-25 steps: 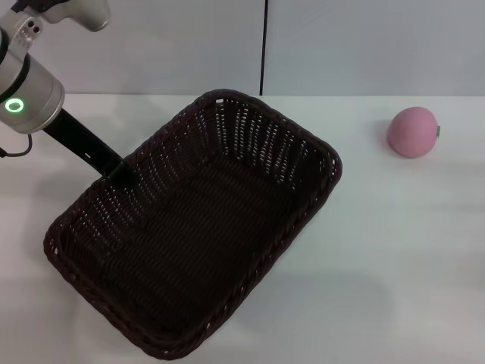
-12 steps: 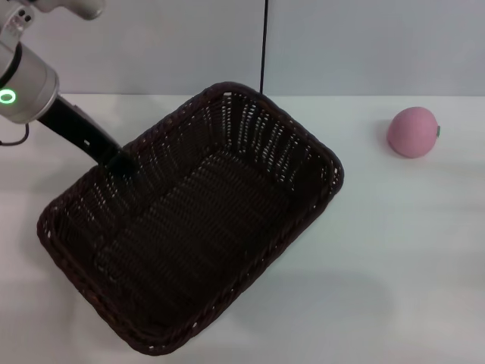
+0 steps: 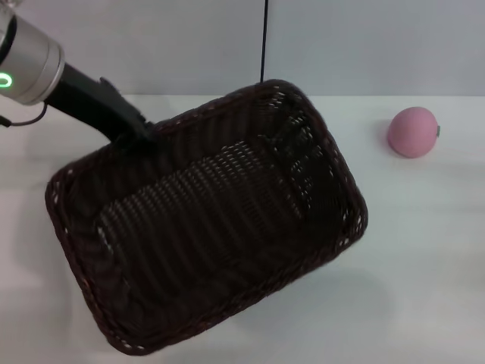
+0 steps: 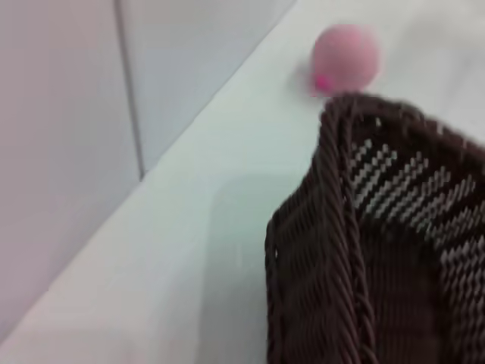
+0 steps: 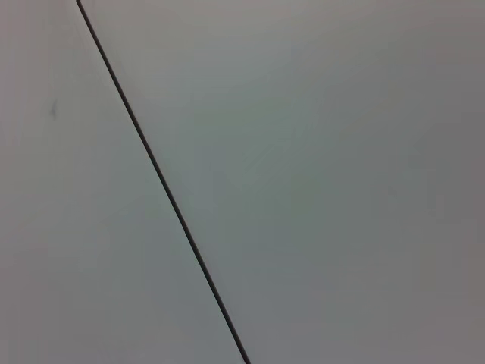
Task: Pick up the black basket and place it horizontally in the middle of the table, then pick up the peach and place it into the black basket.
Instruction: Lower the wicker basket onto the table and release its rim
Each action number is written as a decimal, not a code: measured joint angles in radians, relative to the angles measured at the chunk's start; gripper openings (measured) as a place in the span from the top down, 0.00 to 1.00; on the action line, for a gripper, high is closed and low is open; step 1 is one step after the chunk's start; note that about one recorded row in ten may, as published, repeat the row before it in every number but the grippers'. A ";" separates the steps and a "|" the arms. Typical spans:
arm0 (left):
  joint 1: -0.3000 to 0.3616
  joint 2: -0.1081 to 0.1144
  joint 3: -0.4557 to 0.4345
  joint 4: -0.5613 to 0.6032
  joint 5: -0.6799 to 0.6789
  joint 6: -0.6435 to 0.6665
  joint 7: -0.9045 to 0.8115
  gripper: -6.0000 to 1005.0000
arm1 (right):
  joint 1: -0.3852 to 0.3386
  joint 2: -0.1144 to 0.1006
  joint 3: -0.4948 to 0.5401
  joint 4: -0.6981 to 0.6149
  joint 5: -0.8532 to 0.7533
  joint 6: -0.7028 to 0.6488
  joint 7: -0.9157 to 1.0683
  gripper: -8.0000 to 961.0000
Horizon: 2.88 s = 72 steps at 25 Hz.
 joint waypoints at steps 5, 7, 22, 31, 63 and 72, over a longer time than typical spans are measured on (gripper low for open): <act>0.010 0.003 -0.011 0.057 -0.089 0.019 0.027 0.81 | 0.000 0.000 0.000 0.001 0.000 0.000 0.000 0.43; 0.009 0.003 -0.013 0.072 -0.111 0.029 0.038 0.81 | 0.000 0.000 0.001 0.002 0.000 0.000 0.000 0.43; -0.073 0.000 0.022 0.020 -0.202 0.049 0.188 0.77 | -0.002 0.000 0.014 0.003 0.000 0.000 0.001 0.43; -0.179 0.001 0.015 -0.206 -0.193 -0.009 0.369 0.74 | -0.005 0.001 0.014 0.009 0.000 0.000 0.001 0.43; -0.192 -0.010 0.063 -0.343 -0.196 -0.261 0.447 0.59 | -0.018 0.002 0.014 0.029 0.000 0.000 0.001 0.43; -0.101 -0.003 0.033 -0.328 -0.344 -0.403 0.517 0.29 | -0.019 0.001 0.012 0.029 0.000 0.000 0.001 0.43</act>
